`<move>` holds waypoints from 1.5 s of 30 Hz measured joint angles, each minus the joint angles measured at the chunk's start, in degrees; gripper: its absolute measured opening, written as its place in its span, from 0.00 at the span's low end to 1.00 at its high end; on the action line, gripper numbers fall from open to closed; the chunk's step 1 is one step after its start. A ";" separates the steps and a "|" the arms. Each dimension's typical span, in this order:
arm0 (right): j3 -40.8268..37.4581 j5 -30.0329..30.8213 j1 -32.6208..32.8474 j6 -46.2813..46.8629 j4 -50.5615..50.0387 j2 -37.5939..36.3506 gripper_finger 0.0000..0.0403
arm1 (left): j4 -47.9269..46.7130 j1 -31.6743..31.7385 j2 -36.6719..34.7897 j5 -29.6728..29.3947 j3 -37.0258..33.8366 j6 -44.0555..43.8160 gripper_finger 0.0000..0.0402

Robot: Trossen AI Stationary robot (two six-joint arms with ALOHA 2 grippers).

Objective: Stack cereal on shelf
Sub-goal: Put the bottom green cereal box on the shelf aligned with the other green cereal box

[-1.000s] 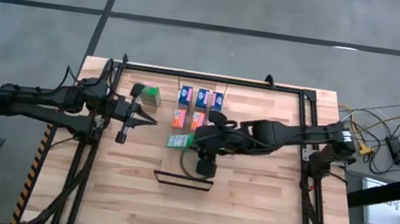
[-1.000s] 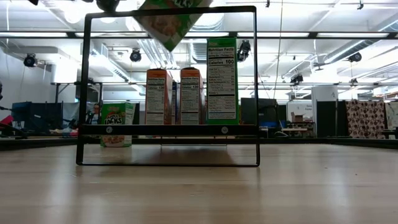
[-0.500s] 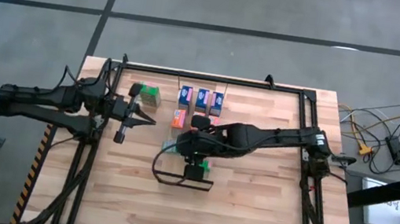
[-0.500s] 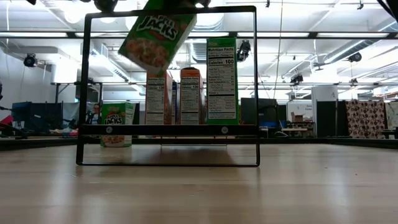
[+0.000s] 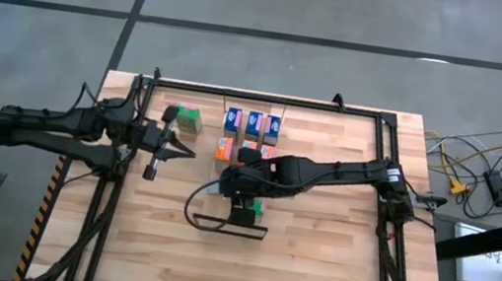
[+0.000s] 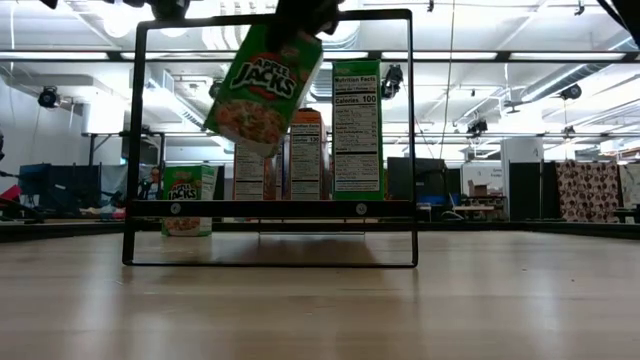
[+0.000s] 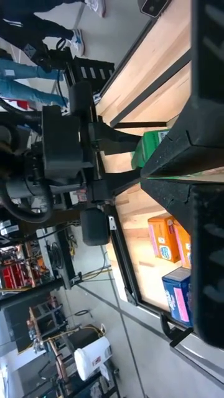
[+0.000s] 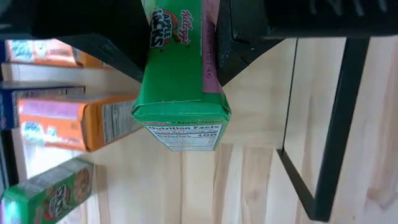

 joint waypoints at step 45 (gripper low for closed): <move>-0.68 -4.14 0.00 -4.01 -2.20 -3.99 0.33 | -0.54 -3.24 4.88 0.13 -0.66 -7.30 0.00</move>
